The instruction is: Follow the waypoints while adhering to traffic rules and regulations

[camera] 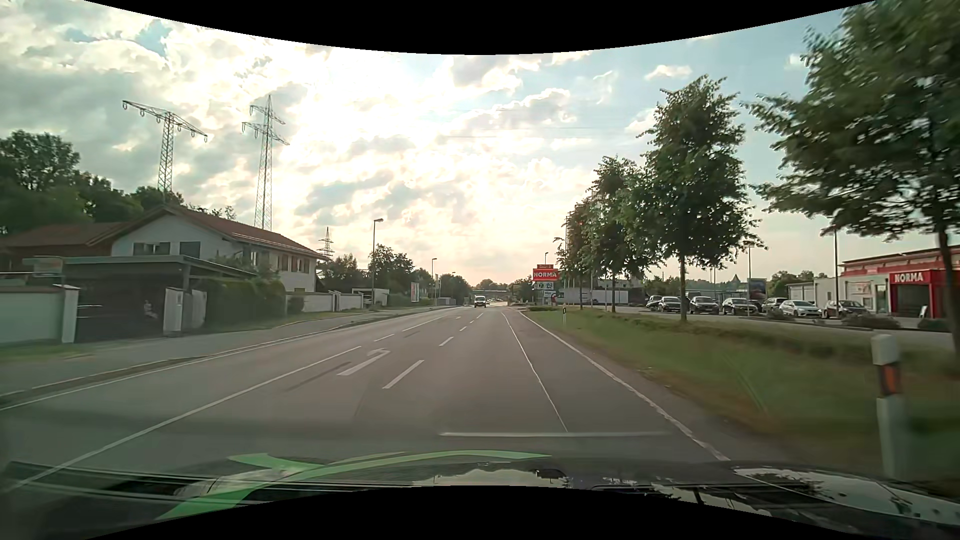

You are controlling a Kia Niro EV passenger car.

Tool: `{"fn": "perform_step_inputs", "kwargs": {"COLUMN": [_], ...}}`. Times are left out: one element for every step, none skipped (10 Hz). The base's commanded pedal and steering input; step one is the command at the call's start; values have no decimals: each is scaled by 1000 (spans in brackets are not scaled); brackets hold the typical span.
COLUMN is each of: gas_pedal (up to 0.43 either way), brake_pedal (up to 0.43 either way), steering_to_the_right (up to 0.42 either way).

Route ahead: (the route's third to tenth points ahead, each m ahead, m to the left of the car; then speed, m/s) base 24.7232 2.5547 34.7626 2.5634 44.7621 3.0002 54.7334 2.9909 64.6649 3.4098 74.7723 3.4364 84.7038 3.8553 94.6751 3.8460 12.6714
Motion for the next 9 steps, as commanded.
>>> {"fn": "perform_step_inputs", "kwargs": {"gas_pedal": [130,130,130,130,130,130,130,130,130], "brake_pedal": [0,0,0,0,0,0,0,0,0], "steering_to_the_right": [-4,-3,-4,-3,-3,-4,-3,-4,-4]}}
